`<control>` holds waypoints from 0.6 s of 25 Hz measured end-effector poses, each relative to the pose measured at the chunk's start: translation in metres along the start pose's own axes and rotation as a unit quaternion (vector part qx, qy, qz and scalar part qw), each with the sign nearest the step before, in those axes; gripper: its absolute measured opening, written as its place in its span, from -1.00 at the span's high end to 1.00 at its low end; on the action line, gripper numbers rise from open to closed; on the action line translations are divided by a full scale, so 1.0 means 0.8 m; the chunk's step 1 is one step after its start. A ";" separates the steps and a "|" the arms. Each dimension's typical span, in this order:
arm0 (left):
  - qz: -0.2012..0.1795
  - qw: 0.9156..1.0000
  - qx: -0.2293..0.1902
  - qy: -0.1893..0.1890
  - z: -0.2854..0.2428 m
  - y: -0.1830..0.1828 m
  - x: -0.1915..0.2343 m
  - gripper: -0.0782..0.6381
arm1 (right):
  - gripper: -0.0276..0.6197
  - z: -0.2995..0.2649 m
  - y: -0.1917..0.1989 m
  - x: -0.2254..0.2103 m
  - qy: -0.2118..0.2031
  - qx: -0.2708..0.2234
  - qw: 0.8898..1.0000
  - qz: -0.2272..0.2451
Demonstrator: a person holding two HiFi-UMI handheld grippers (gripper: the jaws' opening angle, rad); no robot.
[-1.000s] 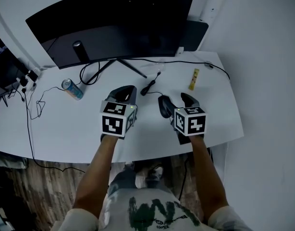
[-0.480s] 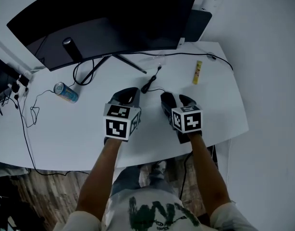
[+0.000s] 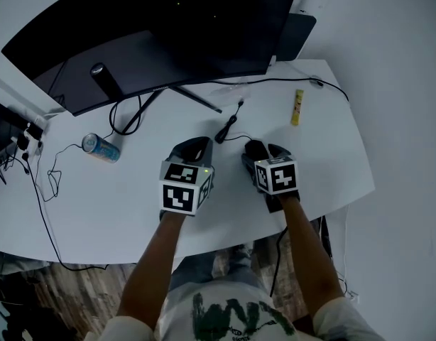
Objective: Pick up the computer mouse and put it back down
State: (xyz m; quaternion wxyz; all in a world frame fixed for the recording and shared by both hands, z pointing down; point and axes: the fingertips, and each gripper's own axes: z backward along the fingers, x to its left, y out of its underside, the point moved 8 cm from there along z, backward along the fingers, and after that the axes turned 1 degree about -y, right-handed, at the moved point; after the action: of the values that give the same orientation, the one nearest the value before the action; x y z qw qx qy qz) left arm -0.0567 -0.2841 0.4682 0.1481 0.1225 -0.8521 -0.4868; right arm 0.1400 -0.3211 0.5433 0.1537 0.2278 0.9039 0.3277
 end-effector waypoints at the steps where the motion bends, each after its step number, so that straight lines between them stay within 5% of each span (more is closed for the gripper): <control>1: -0.001 1.000 0.001 0.001 0.000 0.001 0.002 0.78 | -0.19 -0.002 0.001 0.000 0.003 0.004 1.000 -0.001; 15: -0.010 1.000 0.015 0.020 -0.002 -0.001 0.010 0.78 | -0.20 -0.020 0.001 0.006 0.034 0.068 0.997 -0.003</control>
State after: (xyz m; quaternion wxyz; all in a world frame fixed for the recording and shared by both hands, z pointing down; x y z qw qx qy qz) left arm -0.0636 -0.2885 0.4692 0.1587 0.1429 -0.8550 -0.4725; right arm 0.1294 -0.3259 0.5549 0.1083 0.2239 0.9294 0.2728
